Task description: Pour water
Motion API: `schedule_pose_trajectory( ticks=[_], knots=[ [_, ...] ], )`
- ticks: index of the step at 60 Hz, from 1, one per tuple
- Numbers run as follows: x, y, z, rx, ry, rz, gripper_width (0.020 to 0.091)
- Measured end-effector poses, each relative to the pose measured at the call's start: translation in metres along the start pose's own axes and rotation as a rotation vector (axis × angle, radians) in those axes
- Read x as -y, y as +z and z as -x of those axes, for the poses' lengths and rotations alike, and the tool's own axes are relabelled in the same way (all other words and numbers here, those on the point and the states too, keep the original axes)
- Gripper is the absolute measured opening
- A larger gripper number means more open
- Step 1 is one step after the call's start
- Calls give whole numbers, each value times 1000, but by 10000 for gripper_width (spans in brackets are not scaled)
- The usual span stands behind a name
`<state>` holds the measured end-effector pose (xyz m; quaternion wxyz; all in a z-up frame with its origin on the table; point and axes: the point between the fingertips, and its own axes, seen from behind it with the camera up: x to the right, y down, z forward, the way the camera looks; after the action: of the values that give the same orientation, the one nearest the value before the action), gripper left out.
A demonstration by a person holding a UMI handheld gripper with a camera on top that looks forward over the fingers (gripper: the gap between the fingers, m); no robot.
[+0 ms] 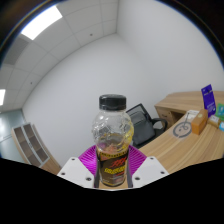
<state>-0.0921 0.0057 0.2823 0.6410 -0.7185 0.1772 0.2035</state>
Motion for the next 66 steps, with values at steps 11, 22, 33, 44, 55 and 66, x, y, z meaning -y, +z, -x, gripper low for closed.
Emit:
schedule_pose_trajectory(
  ticks=[11, 22, 33, 44, 55, 66],
  knots=[
    [-12, -12, -90, -184, -421, 42, 372],
    [-63, -17, -174, -291, -543, 133, 372],
    [-95, -18, -210, -309, -518, 155, 377],
    [-94, -18, -215, -297, -519, 142, 470],
    [-107, -29, -224, -352, -543, 237, 848],
    [-99, -74, -200, -389, -549, 289, 851]
  ],
)
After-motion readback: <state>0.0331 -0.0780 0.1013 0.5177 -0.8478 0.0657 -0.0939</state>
